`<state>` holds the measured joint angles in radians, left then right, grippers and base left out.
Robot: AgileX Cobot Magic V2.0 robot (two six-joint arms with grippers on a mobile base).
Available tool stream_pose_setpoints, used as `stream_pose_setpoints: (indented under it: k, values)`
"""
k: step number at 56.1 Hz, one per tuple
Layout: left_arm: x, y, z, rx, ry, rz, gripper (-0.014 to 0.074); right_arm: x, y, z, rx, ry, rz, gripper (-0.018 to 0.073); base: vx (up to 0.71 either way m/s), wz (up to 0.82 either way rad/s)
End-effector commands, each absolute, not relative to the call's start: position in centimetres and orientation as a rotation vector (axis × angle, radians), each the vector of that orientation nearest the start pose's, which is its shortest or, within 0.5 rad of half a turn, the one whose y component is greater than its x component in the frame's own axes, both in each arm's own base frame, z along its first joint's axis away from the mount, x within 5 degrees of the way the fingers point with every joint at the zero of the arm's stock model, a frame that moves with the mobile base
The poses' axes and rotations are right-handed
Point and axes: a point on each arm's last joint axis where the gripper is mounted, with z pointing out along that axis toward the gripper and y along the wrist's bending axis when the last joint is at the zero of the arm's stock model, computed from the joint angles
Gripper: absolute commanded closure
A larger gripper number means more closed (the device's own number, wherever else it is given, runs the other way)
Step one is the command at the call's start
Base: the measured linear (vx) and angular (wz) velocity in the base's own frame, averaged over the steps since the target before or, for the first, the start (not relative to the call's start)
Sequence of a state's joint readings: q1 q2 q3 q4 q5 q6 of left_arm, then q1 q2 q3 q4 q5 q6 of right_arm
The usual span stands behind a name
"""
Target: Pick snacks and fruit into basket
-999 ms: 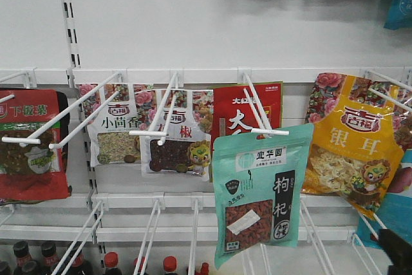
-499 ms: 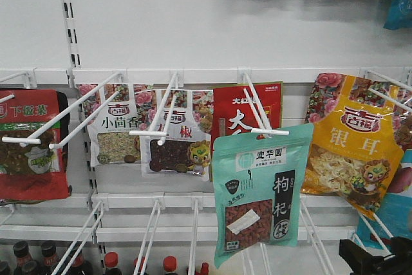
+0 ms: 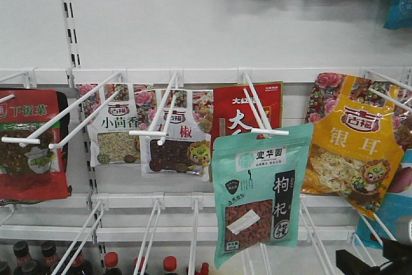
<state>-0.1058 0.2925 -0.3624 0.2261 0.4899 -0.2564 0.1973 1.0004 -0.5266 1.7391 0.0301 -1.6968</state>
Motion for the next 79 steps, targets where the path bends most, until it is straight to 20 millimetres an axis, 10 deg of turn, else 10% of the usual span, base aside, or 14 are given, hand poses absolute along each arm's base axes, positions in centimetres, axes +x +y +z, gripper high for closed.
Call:
stream_pose_setpoints:
  k: [1,18,79]
  values:
    - [7.3,0.1,29.3,-0.007,1.773,-0.025,0.0398,20.4,4.6,28.7,-0.242,1.884,0.293,0.0044,0.00,0.00]
    - [7.3,0.1,29.3,-0.007,1.773,-0.025,0.0398,21.9,1.7,28.1,-0.243,1.847,0.540,0.0044,0.00,0.00]
    - [7.3,0.1,29.3,-0.007,1.773,-0.025,0.0398,30.2,2.8,29.7,-0.686,1.616,0.959,-0.0035,0.00,0.00]
